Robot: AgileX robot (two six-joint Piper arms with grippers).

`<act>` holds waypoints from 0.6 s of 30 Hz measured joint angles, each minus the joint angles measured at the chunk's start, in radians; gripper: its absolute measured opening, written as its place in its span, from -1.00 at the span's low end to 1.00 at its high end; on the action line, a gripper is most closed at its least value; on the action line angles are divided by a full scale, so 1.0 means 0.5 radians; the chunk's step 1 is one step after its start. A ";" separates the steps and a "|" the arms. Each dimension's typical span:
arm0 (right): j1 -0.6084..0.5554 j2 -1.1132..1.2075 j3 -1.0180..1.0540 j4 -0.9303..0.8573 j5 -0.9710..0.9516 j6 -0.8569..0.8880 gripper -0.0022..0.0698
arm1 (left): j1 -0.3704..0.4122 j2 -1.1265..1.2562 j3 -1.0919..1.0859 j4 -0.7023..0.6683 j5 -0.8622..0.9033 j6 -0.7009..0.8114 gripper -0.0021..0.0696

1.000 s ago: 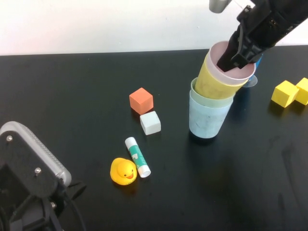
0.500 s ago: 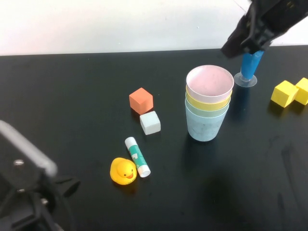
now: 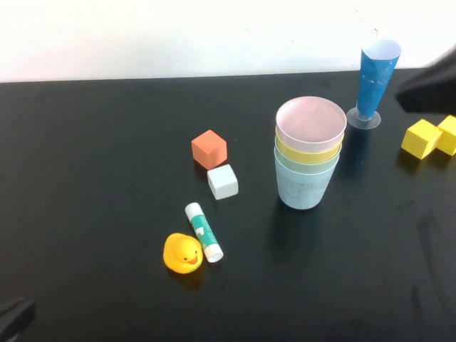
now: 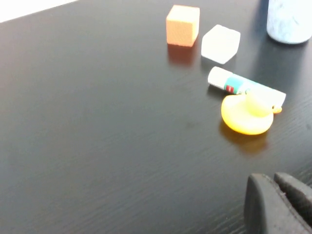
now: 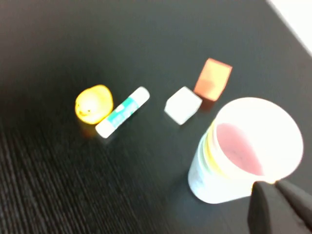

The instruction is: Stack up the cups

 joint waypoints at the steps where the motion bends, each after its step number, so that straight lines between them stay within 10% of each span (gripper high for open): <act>1: 0.000 -0.123 0.151 0.011 -0.113 -0.022 -0.94 | 0.000 -0.063 0.012 0.000 0.013 -0.004 -0.94; 18: 0.000 -1.175 1.504 0.157 -1.027 -0.066 -0.94 | 0.000 -0.527 0.038 0.032 0.160 0.000 -0.94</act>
